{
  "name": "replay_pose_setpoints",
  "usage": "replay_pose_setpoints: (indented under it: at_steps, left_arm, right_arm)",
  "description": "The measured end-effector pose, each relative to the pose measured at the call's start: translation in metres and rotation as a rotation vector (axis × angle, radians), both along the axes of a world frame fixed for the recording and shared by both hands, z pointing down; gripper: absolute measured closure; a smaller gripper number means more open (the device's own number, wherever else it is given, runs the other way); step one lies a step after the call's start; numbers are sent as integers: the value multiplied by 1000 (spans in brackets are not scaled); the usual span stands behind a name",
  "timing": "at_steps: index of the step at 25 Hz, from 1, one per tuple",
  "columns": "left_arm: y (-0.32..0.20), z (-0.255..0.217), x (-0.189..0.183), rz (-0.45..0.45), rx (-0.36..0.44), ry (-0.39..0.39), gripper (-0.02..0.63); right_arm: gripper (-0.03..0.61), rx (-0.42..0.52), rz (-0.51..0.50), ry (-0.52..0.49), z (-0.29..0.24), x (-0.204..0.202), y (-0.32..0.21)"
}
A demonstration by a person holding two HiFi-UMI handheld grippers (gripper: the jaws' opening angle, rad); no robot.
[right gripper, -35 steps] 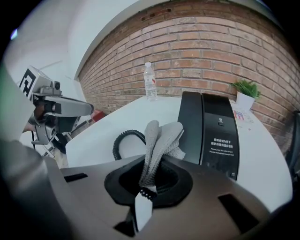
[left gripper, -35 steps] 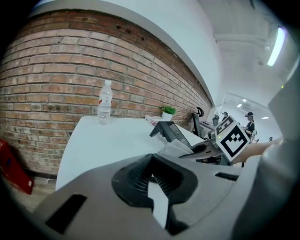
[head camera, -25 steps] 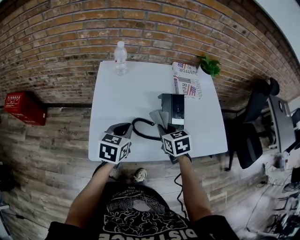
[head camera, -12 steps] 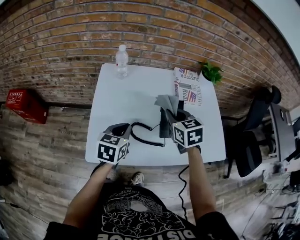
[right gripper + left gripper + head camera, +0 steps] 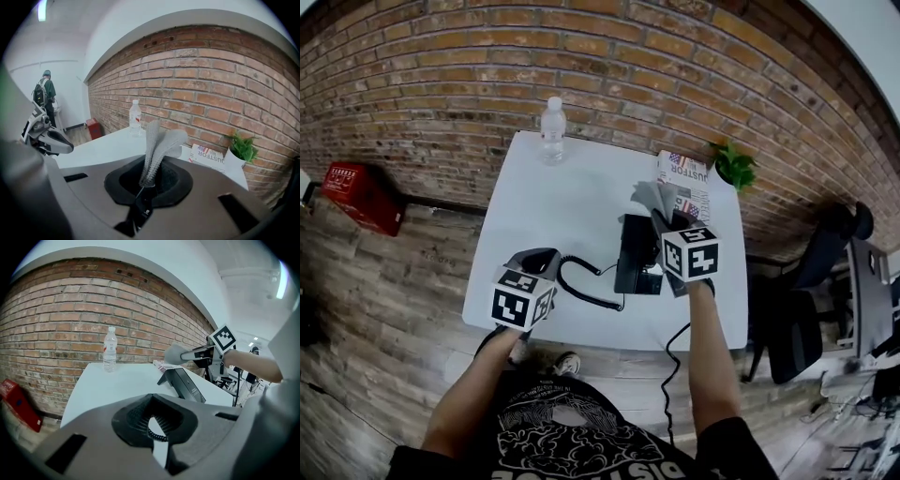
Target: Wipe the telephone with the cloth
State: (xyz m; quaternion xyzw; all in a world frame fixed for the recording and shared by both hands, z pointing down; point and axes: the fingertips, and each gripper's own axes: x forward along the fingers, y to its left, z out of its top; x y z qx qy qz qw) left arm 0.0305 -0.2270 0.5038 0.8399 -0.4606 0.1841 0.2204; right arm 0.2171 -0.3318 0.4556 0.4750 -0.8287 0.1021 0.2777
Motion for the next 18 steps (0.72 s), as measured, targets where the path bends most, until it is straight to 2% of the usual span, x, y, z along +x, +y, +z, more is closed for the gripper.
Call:
replay_pose_setpoints:
  at_steps: [5, 11, 18]
  left_arm:
    - [-1, 3, 0, -42, -7, -18, 607]
    - [0, 7, -4, -91, -24, -28, 607]
    - [4, 10, -4, -119, -33, -25, 607]
  right_arm:
    - [568, -89, -27, 30, 26, 14, -18]
    - [568, -216, -42, -49, 43, 16, -25]
    - [568, -279, -102, -47, 53, 4, -22]
